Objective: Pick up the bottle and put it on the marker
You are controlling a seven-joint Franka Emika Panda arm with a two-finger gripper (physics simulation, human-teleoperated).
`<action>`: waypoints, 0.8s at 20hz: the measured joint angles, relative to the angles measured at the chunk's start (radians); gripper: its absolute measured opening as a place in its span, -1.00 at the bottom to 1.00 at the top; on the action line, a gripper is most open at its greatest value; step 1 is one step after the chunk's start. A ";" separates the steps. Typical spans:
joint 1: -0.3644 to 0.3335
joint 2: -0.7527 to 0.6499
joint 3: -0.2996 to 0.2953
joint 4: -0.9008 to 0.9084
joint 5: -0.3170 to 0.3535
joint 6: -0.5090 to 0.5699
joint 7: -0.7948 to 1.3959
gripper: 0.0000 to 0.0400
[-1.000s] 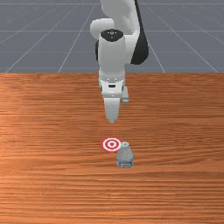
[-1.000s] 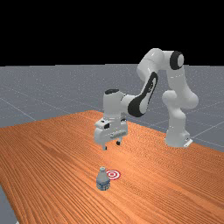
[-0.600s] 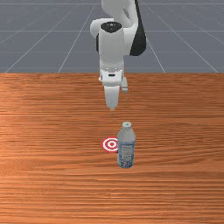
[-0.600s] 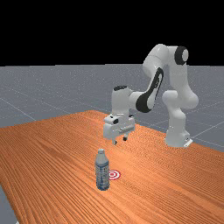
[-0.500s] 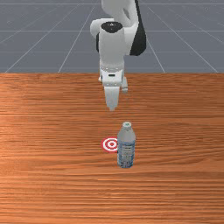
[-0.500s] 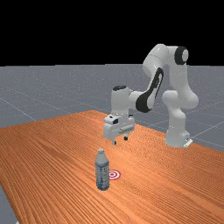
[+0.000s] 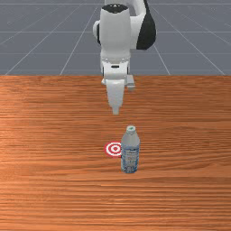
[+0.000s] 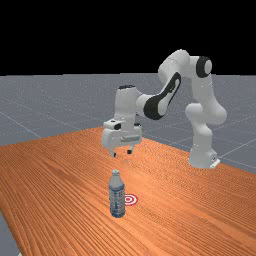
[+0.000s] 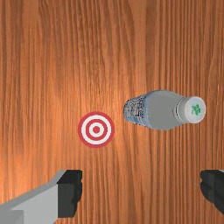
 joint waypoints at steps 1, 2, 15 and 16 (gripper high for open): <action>0.001 0.099 0.000 0.190 -0.001 -0.220 0.002 1.00; 0.001 0.162 0.000 0.300 -0.002 -0.300 0.002 1.00; 0.005 0.134 -0.008 0.175 -0.013 -0.136 0.019 1.00; 0.004 0.126 -0.007 0.161 -0.013 -0.117 0.009 1.00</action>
